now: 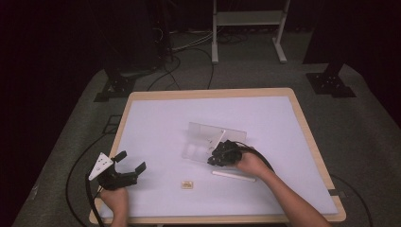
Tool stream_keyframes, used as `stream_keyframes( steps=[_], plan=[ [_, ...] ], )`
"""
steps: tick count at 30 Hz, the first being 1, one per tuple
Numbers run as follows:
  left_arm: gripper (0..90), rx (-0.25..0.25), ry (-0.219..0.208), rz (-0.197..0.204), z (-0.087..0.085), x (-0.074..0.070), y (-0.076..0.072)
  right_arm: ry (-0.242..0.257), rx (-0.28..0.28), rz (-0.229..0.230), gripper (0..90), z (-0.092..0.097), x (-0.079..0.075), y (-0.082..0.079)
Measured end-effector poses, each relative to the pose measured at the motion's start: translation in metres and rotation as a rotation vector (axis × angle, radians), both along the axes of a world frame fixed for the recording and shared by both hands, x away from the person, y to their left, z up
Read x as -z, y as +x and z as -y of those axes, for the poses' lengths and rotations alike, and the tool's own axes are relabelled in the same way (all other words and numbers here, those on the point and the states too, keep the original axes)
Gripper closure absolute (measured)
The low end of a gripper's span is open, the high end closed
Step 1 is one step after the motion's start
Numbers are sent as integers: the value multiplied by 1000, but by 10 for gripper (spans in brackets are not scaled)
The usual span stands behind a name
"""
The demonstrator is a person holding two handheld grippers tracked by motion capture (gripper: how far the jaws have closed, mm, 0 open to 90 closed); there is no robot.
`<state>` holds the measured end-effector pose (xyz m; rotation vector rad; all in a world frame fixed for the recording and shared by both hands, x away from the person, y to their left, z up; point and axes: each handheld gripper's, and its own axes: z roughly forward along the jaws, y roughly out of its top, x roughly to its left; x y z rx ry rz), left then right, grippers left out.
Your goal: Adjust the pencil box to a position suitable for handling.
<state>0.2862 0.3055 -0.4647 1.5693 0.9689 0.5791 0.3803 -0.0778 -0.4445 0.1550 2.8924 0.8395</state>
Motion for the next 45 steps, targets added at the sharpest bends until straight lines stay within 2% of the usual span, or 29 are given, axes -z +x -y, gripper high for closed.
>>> stream_keyframes(
  steps=[10, 13, 14, 17, 20, 30, 37, 45],
  plan=[
    [0, 0, -1, 0, 0, 0, 0, -12, 2, -18, 833, -1, 6, 1],
    [0, -1, -1, 0, 0, 0, 0, 14, 11, -37, 790, 1, 3, 1],
    [0, -1, 0, 0, 0, 0, 0, 47, 18, -60, 772, 3, -1, 1],
    [0, -1, -1, -2, 0, 0, 0, 49, 20, -48, 749, 5, -3, 1],
    [0, 0, -3, -2, 0, 0, 0, 70, 38, -73, 712, 9, -7, 1],
    [0, 0, -2, -2, 0, 0, 0, 121, 66, -93, 654, 25, -19, -6],
    [0, -3, -14, 4, -1, 0, -1, 146, 86, -90, 638, 39, -20, -10],
    [0, 2, -4, 1, 0, 0, 0, 178, 130, -103, 613, 60, -20, -13]
  ],
)
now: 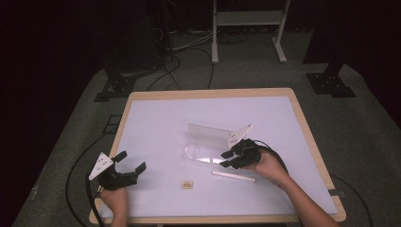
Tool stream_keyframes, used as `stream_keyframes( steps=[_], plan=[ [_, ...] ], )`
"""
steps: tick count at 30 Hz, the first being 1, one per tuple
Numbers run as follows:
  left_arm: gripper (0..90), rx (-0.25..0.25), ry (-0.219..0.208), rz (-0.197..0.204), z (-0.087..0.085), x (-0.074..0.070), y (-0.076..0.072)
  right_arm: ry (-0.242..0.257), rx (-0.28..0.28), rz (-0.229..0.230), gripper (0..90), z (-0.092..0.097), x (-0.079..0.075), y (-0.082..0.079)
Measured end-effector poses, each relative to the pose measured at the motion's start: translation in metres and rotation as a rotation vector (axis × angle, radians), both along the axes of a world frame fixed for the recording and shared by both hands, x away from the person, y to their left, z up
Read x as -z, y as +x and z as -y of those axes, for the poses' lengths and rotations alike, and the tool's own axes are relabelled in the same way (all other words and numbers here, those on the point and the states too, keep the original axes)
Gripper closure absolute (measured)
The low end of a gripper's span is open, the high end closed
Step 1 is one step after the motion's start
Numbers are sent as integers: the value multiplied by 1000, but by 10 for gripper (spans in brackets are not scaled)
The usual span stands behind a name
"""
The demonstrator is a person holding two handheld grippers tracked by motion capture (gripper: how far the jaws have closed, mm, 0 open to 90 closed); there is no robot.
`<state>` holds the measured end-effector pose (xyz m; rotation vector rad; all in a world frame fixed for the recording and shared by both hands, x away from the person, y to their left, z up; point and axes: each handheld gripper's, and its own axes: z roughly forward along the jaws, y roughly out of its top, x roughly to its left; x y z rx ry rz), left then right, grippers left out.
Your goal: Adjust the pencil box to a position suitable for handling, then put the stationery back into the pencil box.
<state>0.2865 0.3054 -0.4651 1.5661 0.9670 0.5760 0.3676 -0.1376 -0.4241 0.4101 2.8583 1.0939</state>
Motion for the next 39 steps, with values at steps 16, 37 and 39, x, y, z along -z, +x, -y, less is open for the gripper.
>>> stream_keyframes(
  steps=[16, 37, 39],
  plan=[
    [0, 14, 12, -2, 1, 0, 0, 49, 105, -10, 592, 55, 1, -11],
    [0, 12, 17, -2, 1, 0, 0, 89, 217, -10, 555, 106, 9, -30],
    [0, 9, 17, -3, 2, 0, 0, 89, 220, -13, 555, 107, 9, -30]
  ],
)
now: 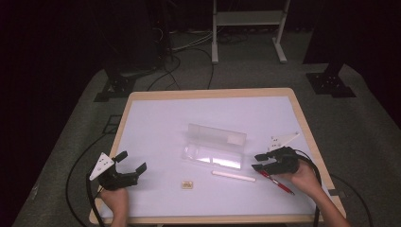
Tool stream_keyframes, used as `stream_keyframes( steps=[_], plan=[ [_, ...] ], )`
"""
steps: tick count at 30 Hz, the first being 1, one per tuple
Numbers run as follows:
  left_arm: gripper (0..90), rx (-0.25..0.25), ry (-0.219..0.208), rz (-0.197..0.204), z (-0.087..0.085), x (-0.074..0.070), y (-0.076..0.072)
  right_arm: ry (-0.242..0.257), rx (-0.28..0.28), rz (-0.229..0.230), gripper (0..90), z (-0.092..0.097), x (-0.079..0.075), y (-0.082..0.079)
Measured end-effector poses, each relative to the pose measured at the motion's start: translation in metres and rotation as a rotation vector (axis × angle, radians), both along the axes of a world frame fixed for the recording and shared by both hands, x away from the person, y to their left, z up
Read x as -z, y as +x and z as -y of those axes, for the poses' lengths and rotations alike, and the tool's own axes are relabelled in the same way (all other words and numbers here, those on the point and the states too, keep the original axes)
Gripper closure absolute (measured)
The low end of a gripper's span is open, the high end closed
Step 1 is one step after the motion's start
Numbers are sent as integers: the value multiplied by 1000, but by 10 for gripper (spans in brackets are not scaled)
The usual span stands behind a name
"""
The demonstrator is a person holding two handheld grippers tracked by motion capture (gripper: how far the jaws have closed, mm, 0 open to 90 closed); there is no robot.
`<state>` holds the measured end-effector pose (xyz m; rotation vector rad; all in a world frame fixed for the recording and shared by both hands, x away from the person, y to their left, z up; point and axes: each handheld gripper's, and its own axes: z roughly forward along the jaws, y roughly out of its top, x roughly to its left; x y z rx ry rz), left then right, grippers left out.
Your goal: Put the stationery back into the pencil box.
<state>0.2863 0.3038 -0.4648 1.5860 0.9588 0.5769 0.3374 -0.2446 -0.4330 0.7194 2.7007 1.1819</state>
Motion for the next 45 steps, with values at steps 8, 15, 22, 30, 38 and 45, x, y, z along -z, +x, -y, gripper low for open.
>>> stream_keyframes(
  steps=[8, 15, 22, 30, 38, 45],
  plan=[
    [0, -6, 1, 0, 0, 0, 0, -2, 24, -5, 544, 17, 3, -9],
    [0, -8, 0, 0, 0, 0, -1, -4, 36, -18, 544, 25, 6, -13],
    [0, -11, -2, -1, 0, 0, 0, -5, 58, -25, 532, 34, 12, -19],
    [0, -10, 1, -1, 0, 0, 0, 12, 88, -49, 527, 45, 16, -25],
    [0, -11, -8, -2, 0, 0, 0, -2, 104, -45, 526, 51, 16, -31],
    [0, -10, -5, -1, 0, 0, 0, 8, 114, -46, 531, 57, 24, -43]
  ],
)
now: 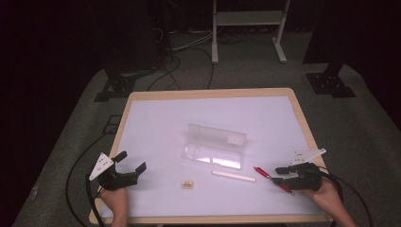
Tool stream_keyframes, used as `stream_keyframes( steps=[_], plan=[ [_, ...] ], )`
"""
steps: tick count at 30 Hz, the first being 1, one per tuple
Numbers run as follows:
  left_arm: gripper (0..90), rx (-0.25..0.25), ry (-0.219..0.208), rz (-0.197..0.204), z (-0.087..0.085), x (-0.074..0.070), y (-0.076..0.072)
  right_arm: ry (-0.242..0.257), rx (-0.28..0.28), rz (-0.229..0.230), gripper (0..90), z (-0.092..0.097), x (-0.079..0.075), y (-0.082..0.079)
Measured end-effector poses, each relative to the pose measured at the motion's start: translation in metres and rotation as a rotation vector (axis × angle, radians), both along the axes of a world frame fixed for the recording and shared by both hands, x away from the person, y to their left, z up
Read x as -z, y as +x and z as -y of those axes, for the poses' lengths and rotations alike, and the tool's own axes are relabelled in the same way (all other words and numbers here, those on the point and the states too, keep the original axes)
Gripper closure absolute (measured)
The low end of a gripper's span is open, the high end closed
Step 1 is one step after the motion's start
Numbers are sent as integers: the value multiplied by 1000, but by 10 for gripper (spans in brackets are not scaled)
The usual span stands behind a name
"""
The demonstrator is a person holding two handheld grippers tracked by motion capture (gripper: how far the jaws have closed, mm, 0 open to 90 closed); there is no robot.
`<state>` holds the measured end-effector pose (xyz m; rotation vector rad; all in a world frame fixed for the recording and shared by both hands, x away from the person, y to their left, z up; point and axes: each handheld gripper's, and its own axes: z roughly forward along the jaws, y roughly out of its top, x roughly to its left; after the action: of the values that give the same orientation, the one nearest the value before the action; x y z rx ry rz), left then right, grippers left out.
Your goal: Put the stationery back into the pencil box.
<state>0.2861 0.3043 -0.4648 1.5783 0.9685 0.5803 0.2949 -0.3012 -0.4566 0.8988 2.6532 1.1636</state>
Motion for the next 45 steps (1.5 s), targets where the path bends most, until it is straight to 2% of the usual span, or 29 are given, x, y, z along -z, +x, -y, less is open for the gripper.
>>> stream_keyframes(
  steps=[4, 8, 13, 17, 19, 20, 25, 34, 37, 45],
  plan=[
    [0, 1, -3, -2, 0, 0, 0, -13, -3, -2, 545, -1, 4, -4],
    [0, 0, -8, 0, -1, 0, 0, -5, -10, 3, 596, -1, 7, -6],
    [0, 1, -8, -1, 0, 0, 0, -24, -13, 18, 639, -2, 10, -9],
    [0, 2, -11, -3, -1, 0, 1, -28, 8, 41, 684, -2, 13, -11],
    [0, 2, -11, -2, -1, 0, 0, -32, 10, 37, 694, -2, 16, -12],
    [0, 3, -10, -2, -1, 0, 0, -24, 16, 54, 714, -1, 17, -13],
    [0, 4, -5, -3, 0, 0, 0, -15, 30, 61, 754, 0, 18, -14],
    [0, 7, -6, -2, 0, 0, 0, -5, 59, 87, 785, 1, 21, -18],
    [0, 6, -9, -3, 0, 0, 1, 10, 60, 80, 786, 2, 22, -17],
    [0, 6, 1, -2, 0, 0, 0, 5, 47, 62, 788, 0, 19, -16]
  ],
)
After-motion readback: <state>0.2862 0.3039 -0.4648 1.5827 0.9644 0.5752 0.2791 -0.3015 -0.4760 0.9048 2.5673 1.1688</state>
